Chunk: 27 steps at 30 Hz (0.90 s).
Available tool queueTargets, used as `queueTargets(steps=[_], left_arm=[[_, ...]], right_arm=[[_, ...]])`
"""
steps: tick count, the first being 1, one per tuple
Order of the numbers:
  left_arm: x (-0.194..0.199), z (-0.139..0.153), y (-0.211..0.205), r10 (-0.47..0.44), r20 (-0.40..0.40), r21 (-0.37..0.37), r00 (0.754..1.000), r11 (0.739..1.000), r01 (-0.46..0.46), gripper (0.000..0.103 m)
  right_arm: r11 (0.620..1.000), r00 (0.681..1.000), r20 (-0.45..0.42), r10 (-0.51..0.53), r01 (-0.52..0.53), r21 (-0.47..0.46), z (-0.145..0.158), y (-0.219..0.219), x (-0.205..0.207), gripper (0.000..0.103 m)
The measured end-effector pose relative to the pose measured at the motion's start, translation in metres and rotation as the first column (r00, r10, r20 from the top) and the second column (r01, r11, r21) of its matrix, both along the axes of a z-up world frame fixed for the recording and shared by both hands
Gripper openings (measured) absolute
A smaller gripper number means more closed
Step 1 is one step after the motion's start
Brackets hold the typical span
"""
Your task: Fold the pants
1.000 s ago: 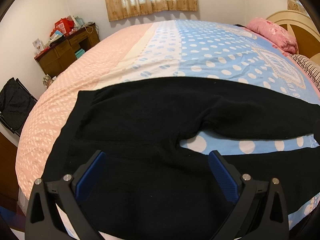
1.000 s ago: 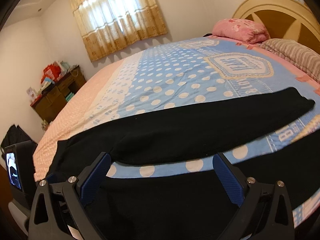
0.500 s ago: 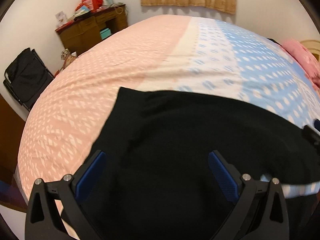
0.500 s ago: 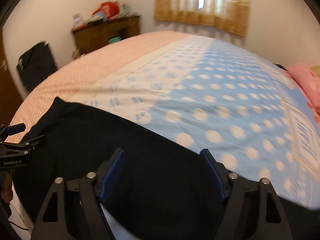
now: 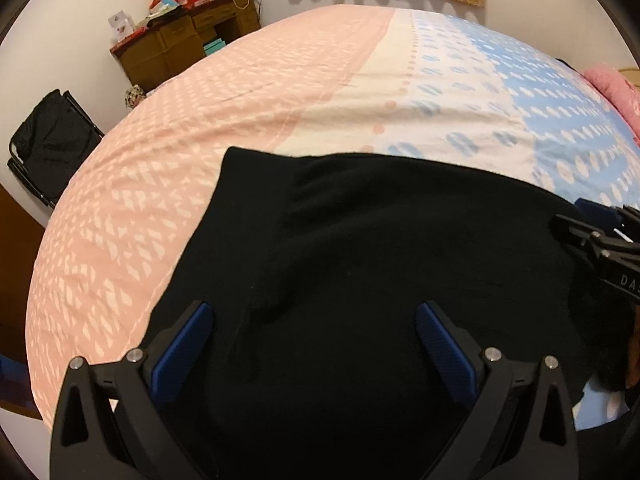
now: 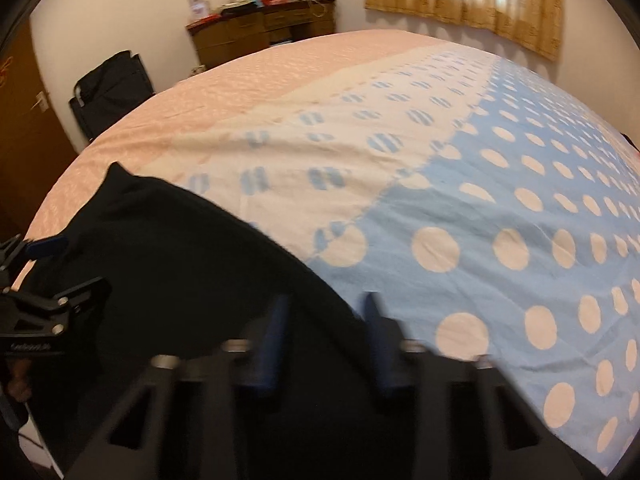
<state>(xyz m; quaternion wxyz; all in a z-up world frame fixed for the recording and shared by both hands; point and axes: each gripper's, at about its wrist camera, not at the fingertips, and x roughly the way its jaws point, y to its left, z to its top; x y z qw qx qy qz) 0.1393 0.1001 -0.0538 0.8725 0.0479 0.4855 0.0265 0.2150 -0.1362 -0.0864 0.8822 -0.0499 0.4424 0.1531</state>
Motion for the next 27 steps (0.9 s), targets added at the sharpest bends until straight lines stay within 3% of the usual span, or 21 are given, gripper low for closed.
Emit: queueTargets(steps=[1,6,10,13,18,21,27], left_arm=[[0.0,0.0,0.0,0.0,0.003,-0.001,1.0,1.0,0.0,0.103],[0.0,0.007,0.01,-0.007,-0.016,-0.039,1.0,0.999,0.006,0.103],[-0.014,0.022,0.028,0.005,-0.009,-0.116,1.0,0.993,-0.006,0.103],[-0.027,0.034,0.038,0.001,0.025,-0.134,1.0,0.991,0.002,0.103],[-0.039,0.058,0.046,-0.005,0.075,-0.158,0.997,0.987,0.017,0.103],[-0.041,0.071,0.042,-0.031,0.086,-0.197,0.996,0.979,0.048,0.103],[-0.023,0.067,0.026,-0.06,0.021,-0.24,0.998,0.969,0.063,0.103]], right_arm=[[1.0,1.0,-0.002,0.002,-0.002,-0.002,0.002,0.001,-0.002,0.007],[1.0,0.994,0.105,0.024,-0.023,-0.012,0.037,0.01,-0.037,0.006],[0.995,0.976,0.197,0.095,-0.085,-0.057,0.066,0.032,-0.093,0.006],[0.989,0.962,0.235,0.139,-0.122,-0.085,0.07,0.048,-0.134,0.006],[0.974,0.946,0.254,0.2,-0.163,-0.159,0.039,0.085,-0.197,0.006],[0.975,0.95,0.244,0.196,-0.163,-0.148,0.016,0.097,-0.221,0.005],[0.961,0.938,0.289,0.19,-0.118,-0.251,-0.013,0.117,-0.241,0.004]])
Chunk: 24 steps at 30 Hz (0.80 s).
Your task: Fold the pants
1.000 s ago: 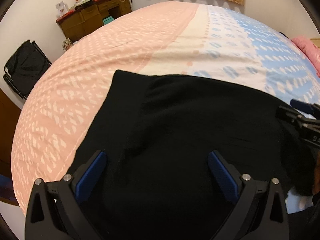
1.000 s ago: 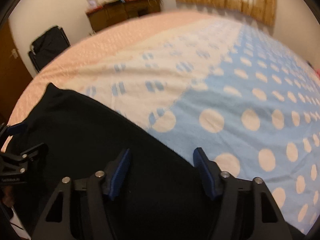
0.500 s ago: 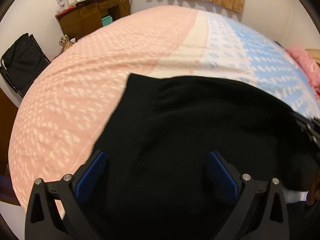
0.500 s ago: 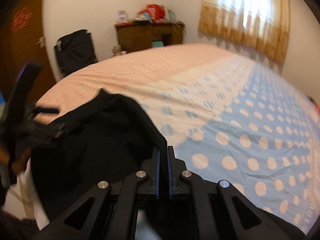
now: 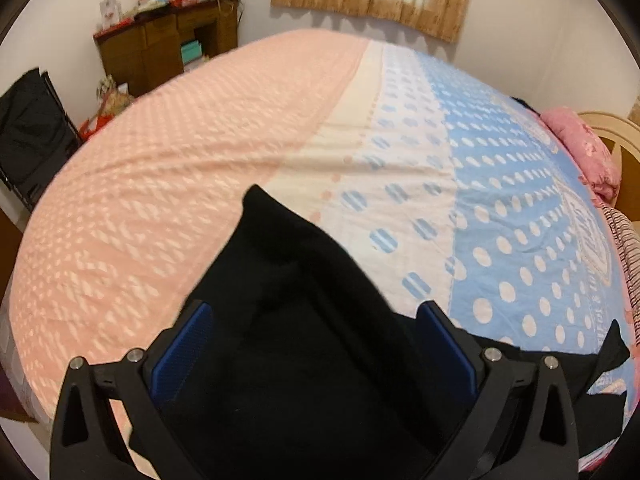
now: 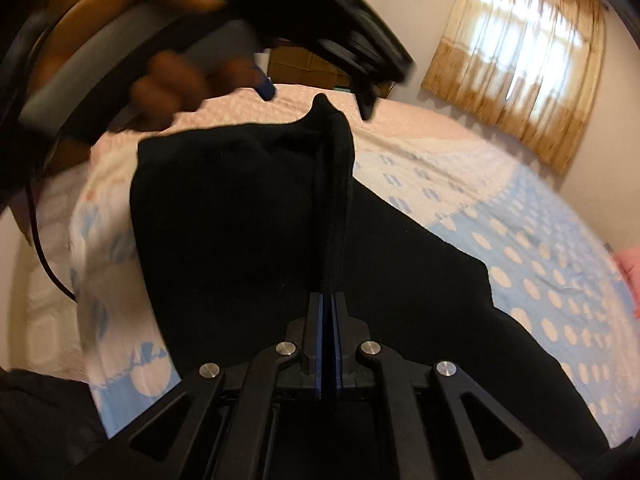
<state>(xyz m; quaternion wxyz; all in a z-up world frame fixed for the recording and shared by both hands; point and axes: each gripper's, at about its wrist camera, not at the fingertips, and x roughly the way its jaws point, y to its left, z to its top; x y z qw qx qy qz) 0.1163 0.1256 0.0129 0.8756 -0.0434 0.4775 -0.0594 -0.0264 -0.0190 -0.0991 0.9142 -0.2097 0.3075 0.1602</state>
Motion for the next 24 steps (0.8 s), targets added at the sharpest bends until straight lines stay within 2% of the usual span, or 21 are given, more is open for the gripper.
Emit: queueTargets(steps=[2,6,8,10,11,12,14,16,17,18,20,24], left_arm=[[0.006,-0.01,-0.008,0.006,-0.04,-0.001,0.999,1.0,-0.006,0.103],[0.016,-0.024,-0.016,0.038,-0.067,0.069,0.997,0.997,-0.034,0.103],[0.025,-0.031,-0.015,0.079,-0.099,0.105,0.992,0.992,-0.069,0.103],[0.029,-0.036,-0.008,0.122,-0.108,0.102,0.987,0.989,-0.111,0.102],[0.029,-0.037,-0.005,0.139,-0.107,0.097,0.985,0.987,-0.129,0.094],[0.029,-0.039,-0.002,0.147,-0.11,0.086,0.983,0.987,-0.138,0.078],[0.024,-0.041,0.007,0.146,-0.114,0.043,0.983,0.989,-0.142,0.063],[0.013,-0.038,0.017,0.14,-0.083,-0.006,0.987,0.99,-0.141,0.045],[0.008,-0.037,0.021,0.135,-0.074,-0.035,0.988,0.99,-0.138,0.029],[0.001,-0.035,0.027,0.123,-0.065,-0.094,0.99,0.987,-0.129,0.015],[-0.015,-0.029,0.039,0.109,-0.038,-0.202,0.993,0.973,-0.115,0.014],[-0.047,-0.008,0.047,0.1,0.056,-0.202,0.993,0.976,-0.087,0.014]], right_arm=[[1.0,1.0,0.007,-0.007,0.007,0.011,0.0,-0.003,0.0,0.004],[1.0,1.0,0.02,-0.014,0.014,0.006,-0.002,-0.004,-0.002,0.004],[1.0,0.999,0.032,-0.019,0.018,0.011,0.001,-0.005,-0.004,0.004],[0.999,0.998,0.05,-0.034,0.033,0.021,0.006,-0.008,-0.004,0.004],[0.999,0.998,0.054,-0.042,0.04,0.032,0.009,-0.009,-0.005,0.004],[0.998,0.997,0.055,-0.051,0.049,0.05,0.013,-0.012,-0.005,0.004],[0.995,0.996,0.059,-0.06,0.056,0.078,0.02,-0.015,-0.007,0.004],[0.994,0.996,0.073,-0.06,0.052,0.1,0.028,-0.016,-0.015,0.004],[0.993,0.995,0.08,-0.053,0.044,0.11,0.033,-0.015,-0.018,0.004],[0.993,0.995,0.086,-0.045,0.036,0.114,0.037,-0.014,-0.02,0.003],[0.994,0.994,0.104,-0.026,0.015,0.11,0.042,-0.009,-0.027,0.003],[0.994,0.993,0.108,-0.04,0.029,0.109,0.039,-0.006,-0.033,0.004]])
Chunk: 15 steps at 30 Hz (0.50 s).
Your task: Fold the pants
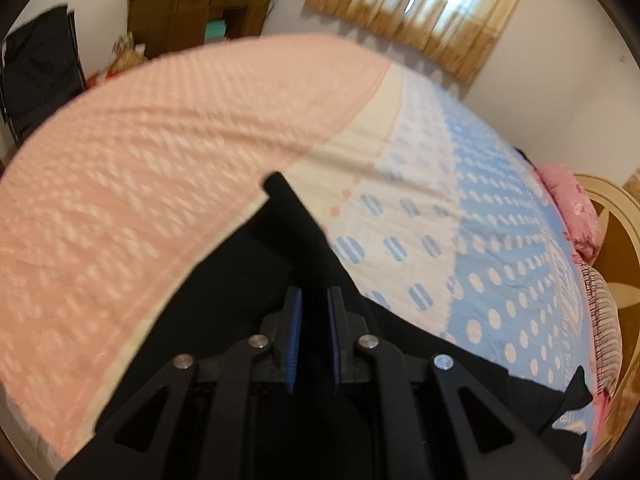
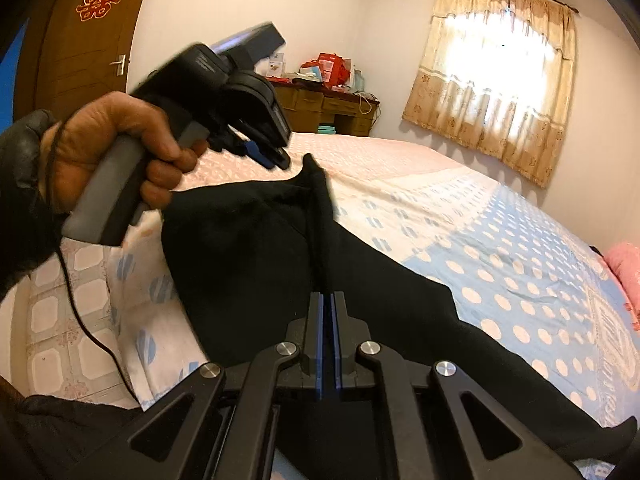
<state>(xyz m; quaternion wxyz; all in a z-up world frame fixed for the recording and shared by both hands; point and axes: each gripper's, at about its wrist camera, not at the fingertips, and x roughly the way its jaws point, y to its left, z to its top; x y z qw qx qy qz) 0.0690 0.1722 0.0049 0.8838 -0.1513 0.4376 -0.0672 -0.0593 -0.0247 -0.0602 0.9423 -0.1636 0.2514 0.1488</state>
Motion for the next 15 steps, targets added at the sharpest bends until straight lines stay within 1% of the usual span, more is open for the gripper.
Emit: queueTargets(steps=[2,4,5,6,7,8,9,10,12,13,14,15], left_arm=[[-0.012,0.01,0.0,-0.004,0.046,0.04,0.999,0.999,0.002,0.014],[-0.008,0.015,0.0,0.005,0.071,0.089,0.997,0.996,-0.012,0.019],[-0.004,0.016,0.0,0.003,0.062,0.096,0.998,0.995,-0.009,0.033],[0.005,0.015,-0.001,0.004,0.036,0.097,0.999,0.995,-0.007,0.059],[0.012,0.015,-0.002,0.008,0.018,0.088,1.0,0.996,-0.01,0.073],[0.021,0.014,-0.004,0.019,0.013,0.071,1.0,0.997,-0.02,0.091],[0.026,0.014,-0.007,0.029,0.017,0.065,0.999,0.997,-0.03,0.094],[0.037,0.015,-0.012,0.041,0.012,0.067,0.999,0.997,-0.042,0.094],[0.053,0.013,-0.026,0.044,-0.03,0.104,0.999,0.994,-0.041,0.095],[0.061,0.011,-0.033,0.046,-0.051,0.129,0.998,0.991,-0.039,0.096],[0.072,0.005,-0.041,0.055,-0.082,0.168,0.995,0.985,-0.041,0.097],[0.078,-0.001,-0.046,0.067,-0.109,0.193,0.992,0.98,-0.045,0.097]], right_arm=[[0.998,0.999,-0.027,-0.034,0.036,0.06,-0.002,-0.008,0.003,0.004],[0.987,0.994,-0.088,-0.065,0.078,0.144,-0.004,-0.02,0.006,0.004],[0.973,0.989,-0.125,-0.085,0.109,0.203,-0.004,-0.03,0.009,0.004],[0.958,0.983,-0.152,-0.103,0.139,0.253,-0.004,-0.036,0.011,0.004],[0.939,0.977,-0.177,-0.121,0.171,0.3,-0.005,-0.046,0.014,0.005],[0.917,0.97,-0.202,-0.137,0.201,0.344,-0.005,-0.056,0.016,0.005],[0.896,0.963,-0.227,-0.147,0.227,0.382,-0.006,-0.066,0.017,0.005],[0.879,0.958,-0.246,-0.151,0.244,0.41,-0.007,-0.074,0.016,0.006],[0.827,0.943,-0.297,-0.15,0.285,0.485,-0.011,-0.092,0.016,0.007],[0.796,0.935,-0.324,-0.144,0.304,0.524,-0.012,-0.101,0.016,0.011],[0.748,0.926,-0.355,-0.13,0.326,0.578,-0.015,-0.113,0.016,0.016],[0.715,0.919,-0.374,-0.123,0.343,0.609,-0.019,-0.112,0.005,0.035]])
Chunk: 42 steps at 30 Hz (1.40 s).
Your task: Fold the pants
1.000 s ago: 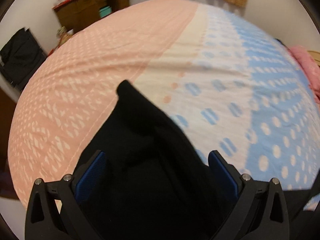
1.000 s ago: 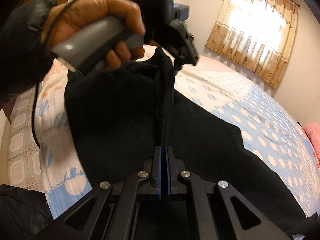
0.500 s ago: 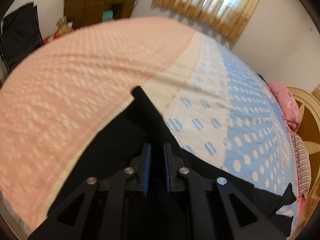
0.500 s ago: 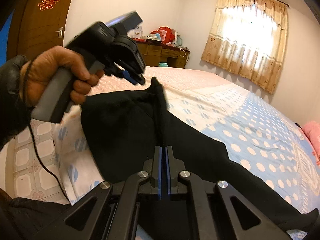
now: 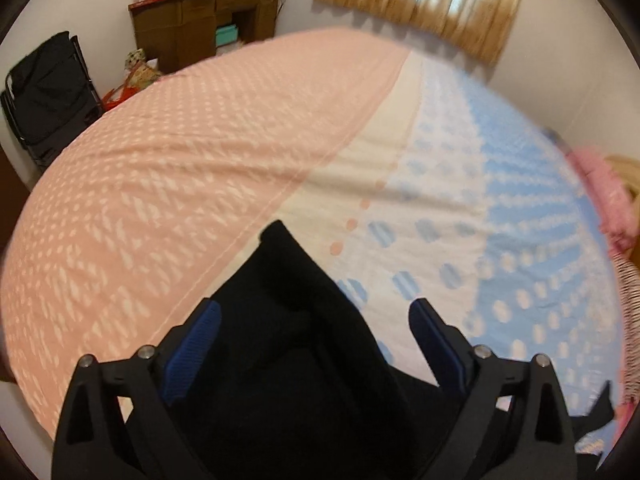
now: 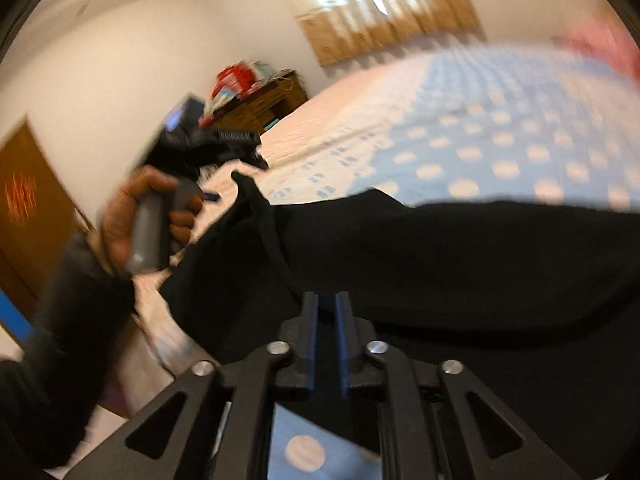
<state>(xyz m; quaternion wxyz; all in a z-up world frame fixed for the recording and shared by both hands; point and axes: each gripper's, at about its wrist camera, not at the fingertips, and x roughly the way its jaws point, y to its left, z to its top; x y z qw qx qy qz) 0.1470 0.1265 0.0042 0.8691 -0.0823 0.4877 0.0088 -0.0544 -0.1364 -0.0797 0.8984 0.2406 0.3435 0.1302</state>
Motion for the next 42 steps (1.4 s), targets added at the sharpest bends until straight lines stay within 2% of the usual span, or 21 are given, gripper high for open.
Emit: queueTargets(steps=[1,2,4,5,6,7,9,13,17,19,23,26,27,28,30,32,34,37,39,42], left_arm=[[0.009,-0.009,-0.006,0.004,-0.045,0.013,0.999,1.0,-0.004,0.097],[0.013,-0.015,-0.008,0.002,-0.066,0.008,0.998,1.0,-0.001,0.096],[0.019,-0.027,-0.009,0.013,-0.109,0.005,0.994,1.0,-0.012,0.083],[0.019,-0.034,-0.006,0.021,-0.125,-0.007,0.992,1.0,-0.022,0.063],[0.018,-0.037,-0.003,0.025,-0.134,-0.022,0.991,0.999,-0.028,0.046],[0.015,-0.039,0.001,0.031,-0.13,-0.03,0.991,0.999,-0.035,0.041],[0.006,-0.037,0.012,0.021,-0.087,-0.081,0.996,0.996,-0.028,0.02],[-0.014,-0.037,0.035,0.011,-0.035,-0.206,0.999,0.978,-0.018,0.015],[-0.044,-0.022,0.047,0.014,0.05,-0.274,0.999,0.962,0.0,0.015],[-0.055,-0.013,0.048,0.014,0.087,-0.28,0.996,0.96,0.011,0.015],[-0.058,-0.005,0.043,0.014,0.126,-0.26,0.992,0.966,0.019,0.015],[-0.059,-0.003,0.044,0.027,0.146,-0.276,0.989,0.961,0.015,0.015],[-0.06,-0.004,0.046,0.031,0.148,-0.28,0.989,0.96,0.012,0.015],[-0.059,-0.007,0.049,0.033,0.14,-0.282,0.99,0.959,0.008,0.015],[-0.061,-0.012,0.048,0.032,0.127,-0.293,0.991,0.956,0.006,0.015],[-0.063,-0.011,0.049,0.032,0.125,-0.312,0.992,0.95,0.008,0.015],[-0.066,-0.005,0.055,0.036,0.129,-0.342,0.991,0.94,0.01,0.015],[-0.071,0.009,0.069,0.036,0.137,-0.388,0.99,0.922,0.021,0.009],[-0.078,0.016,0.075,0.03,0.149,-0.388,0.988,0.921,0.031,0.009],[-0.094,0.023,0.083,0.016,0.17,-0.381,0.985,0.923,0.05,0.009]], right_arm=[[0.996,1.0,-0.016,-0.025,0.026,0.085,-0.004,-0.012,-0.004,0.061],[0.987,0.999,-0.014,-0.052,0.053,0.152,-0.006,-0.023,-0.008,0.07],[0.968,0.996,-0.01,-0.09,0.09,0.233,-0.006,-0.041,-0.013,0.073],[0.963,0.994,-0.004,-0.106,0.104,0.248,-0.006,-0.049,-0.017,0.073],[0.963,0.99,0.002,-0.138,0.134,0.236,-0.006,-0.055,-0.022,0.073],[0.962,0.984,0.005,-0.181,0.176,0.208,-0.005,-0.063,-0.026,0.073],[0.95,0.967,-0.009,-0.255,0.252,0.186,-0.008,-0.081,-0.032,0.073],[0.898,0.915,-0.036,-0.401,0.4,0.184,-0.012,-0.119,-0.046,0.073],[0.879,0.897,-0.055,-0.438,0.44,0.186,-0.016,-0.134,-0.046,0.072],[0.884,0.896,-0.048,-0.441,0.443,0.149,-0.019,-0.134,-0.036,0.07],[0.888,0.891,-0.123,-0.436,0.448,0.101,-0.03,-0.139,-0.018,0.06],[0.884,0.88,-0.121,-0.46,0.467,0.032,-0.028,-0.133,-0.009,0.039],[0.889,0.884,-0.129,-0.449,0.457,0.03,-0.028,-0.134,-0.007,0.011],[0.894,0.888,-0.142,-0.438,0.447,0.04,-0.029,-0.134,-0.006,0.005],[0.895,0.897,-0.107,-0.43,0.438,0.079,-0.021,-0.139,-0.014,0.005],[0.901,0.905,-0.049,-0.423,0.426,0.078,-0.006,-0.139,-0.022,0.005],[0.908,0.91,0.013,-0.415,0.413,0.075,0.015,-0.138,-0.034,0.005],[0.914,0.913,0.069,-0.403,0.396,0.087,0.04,-0.138,-0.056,0.005],[0.921,0.917,0.088,-0.389,0.384,0.067,0.049,-0.136,-0.07,0.005],[0.93,0.927,0.066,-0.368,0.367,0.031,0.045,-0.128,-0.087,0.005]])
